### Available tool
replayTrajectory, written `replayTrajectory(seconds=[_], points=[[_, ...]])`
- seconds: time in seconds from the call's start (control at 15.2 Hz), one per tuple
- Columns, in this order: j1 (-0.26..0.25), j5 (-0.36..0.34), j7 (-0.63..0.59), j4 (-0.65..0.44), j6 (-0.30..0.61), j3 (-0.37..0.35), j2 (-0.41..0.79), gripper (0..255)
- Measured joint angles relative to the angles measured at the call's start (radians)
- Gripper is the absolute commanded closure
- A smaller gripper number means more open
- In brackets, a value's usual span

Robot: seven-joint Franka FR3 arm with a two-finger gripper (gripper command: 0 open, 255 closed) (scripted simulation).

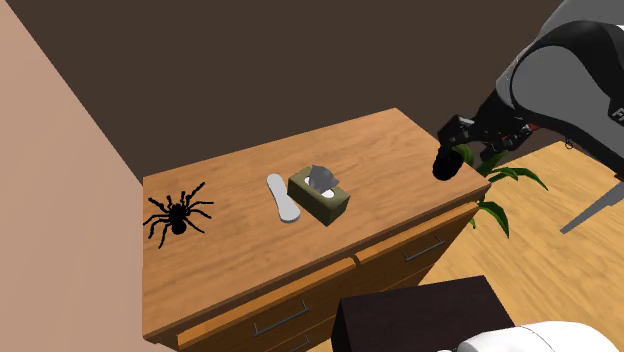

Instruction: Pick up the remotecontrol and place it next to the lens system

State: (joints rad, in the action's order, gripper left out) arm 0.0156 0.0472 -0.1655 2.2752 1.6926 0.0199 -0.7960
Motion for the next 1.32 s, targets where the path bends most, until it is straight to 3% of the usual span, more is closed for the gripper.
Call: replayTrajectory(seconds=[0.46, 1.32], points=[[-0.033, 0.029, -0.044, 0.005, 0.09, -0.071, 0.107, 0], [-0.097, 0.037, -0.173, -0.131, 0.287, -0.251, 0.495, 0]])
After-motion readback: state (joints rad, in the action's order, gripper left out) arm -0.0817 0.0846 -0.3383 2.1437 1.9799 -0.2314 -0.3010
